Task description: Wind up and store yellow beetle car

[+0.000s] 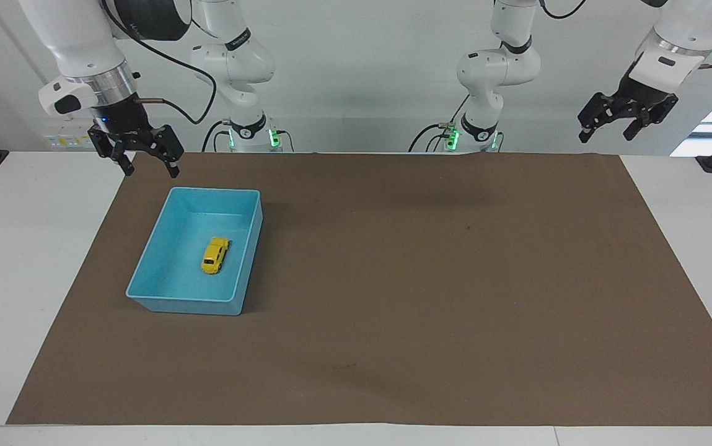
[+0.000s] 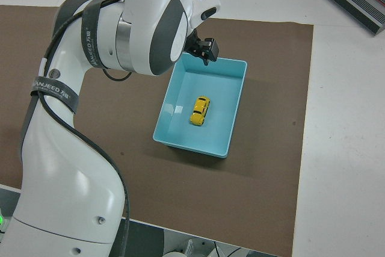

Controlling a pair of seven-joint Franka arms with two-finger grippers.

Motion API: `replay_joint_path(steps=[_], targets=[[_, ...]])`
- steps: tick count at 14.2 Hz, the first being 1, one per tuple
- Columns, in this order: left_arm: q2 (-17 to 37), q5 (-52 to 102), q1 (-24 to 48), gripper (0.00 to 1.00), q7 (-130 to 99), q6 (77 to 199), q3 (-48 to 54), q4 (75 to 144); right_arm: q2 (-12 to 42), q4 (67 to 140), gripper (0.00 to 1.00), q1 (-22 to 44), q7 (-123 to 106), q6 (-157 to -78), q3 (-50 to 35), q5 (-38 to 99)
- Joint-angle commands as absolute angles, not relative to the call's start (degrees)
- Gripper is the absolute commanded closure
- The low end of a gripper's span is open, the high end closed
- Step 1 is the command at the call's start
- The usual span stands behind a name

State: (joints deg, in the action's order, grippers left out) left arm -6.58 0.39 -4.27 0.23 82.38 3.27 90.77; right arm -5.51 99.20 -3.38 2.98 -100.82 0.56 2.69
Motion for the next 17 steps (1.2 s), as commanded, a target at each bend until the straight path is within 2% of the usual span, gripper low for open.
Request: replay_joint_path(steps=[1, 17], targets=[[-7.3, 1.4, -5.1, 0.0, 0.2, 82.4, 3.6, 91.5, -5.5, 98.7, 0.0, -3.9, 1.5, -99.5, 0.2, 3.6], [-7.2, 1.4, -5.1, 0.0, 0.2, 82.4, 3.6, 91.5, -6.7, 98.3, 0.0, -3.8, 0.6, -97.0, -0.3, 3.4]])
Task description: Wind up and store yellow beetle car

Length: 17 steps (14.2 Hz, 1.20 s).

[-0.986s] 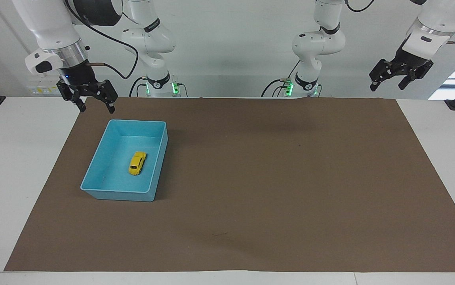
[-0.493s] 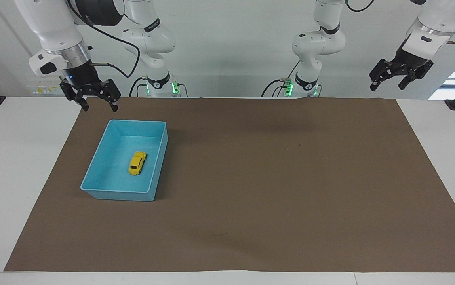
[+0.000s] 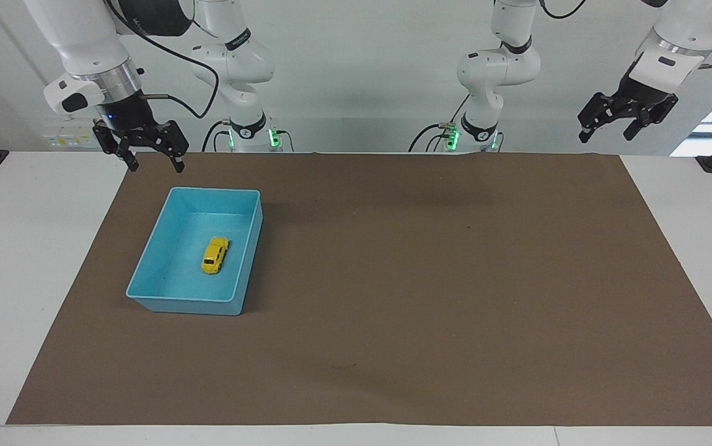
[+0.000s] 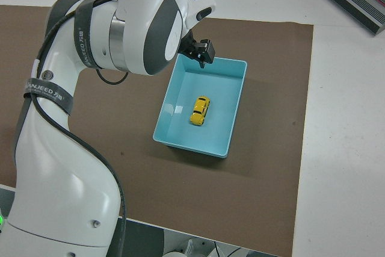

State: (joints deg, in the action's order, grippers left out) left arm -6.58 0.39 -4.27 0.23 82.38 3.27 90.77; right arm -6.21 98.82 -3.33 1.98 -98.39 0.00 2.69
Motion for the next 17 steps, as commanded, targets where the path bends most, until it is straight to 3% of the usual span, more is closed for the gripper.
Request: replay_joint_path(steps=[1, 17], targets=[[-7.3, 1.4, -5.1, 0.0, 0.2, 82.4, 3.6, 91.5, -6.7, 98.3, 0.0, -3.8, 0.7, -97.1, -0.4, 2.9], [-7.3, 1.4, -5.1, 0.0, 0.2, 82.4, 3.6, 91.6, -6.6, 98.3, 0.0, -3.9, 0.1, -98.1, 0.2, 3.2]])
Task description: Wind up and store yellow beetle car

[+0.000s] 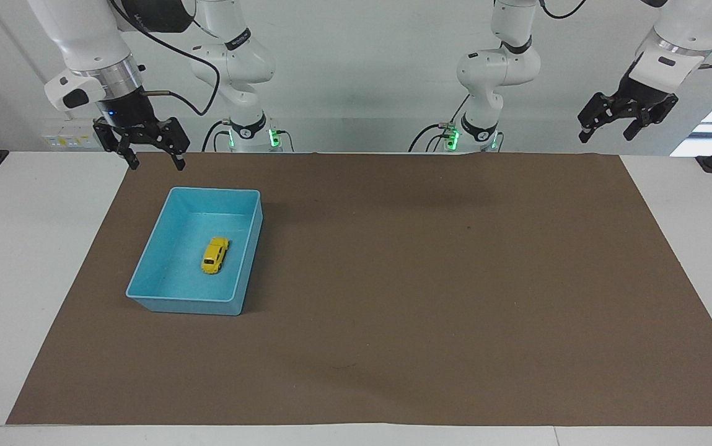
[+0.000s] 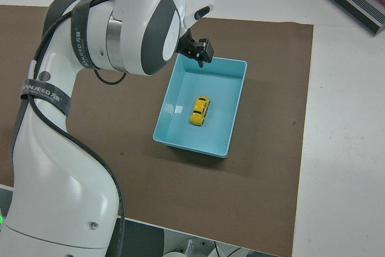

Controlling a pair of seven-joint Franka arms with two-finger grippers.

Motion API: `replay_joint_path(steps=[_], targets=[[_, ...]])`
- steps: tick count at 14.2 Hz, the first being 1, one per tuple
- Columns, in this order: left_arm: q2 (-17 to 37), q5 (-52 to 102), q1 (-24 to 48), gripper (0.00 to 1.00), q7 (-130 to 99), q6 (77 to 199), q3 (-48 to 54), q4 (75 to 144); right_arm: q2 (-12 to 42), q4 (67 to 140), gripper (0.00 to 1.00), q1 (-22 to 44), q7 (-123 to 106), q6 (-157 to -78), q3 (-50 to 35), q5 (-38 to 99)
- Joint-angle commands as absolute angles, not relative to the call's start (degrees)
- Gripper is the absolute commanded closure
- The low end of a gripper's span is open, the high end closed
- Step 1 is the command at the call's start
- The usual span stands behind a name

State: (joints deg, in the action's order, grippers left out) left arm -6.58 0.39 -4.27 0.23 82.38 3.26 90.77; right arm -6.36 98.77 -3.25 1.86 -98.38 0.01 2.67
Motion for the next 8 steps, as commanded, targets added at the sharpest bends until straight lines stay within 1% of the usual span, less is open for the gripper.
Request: replay_joint_path(steps=[1, 8], targets=[[-7.3, 1.4, -5.1, 0.0, 0.2, 82.4, 3.6, 91.6, -6.6, 98.3, 0.0, -3.8, -1.2, -98.0, 0.1, 3.0], [-7.3, 1.4, -5.1, 0.0, 0.2, 82.4, 3.6, 91.6, -6.6, 98.3, 0.0, -3.8, -5.8, -97.9, 0.2, 2.5]])
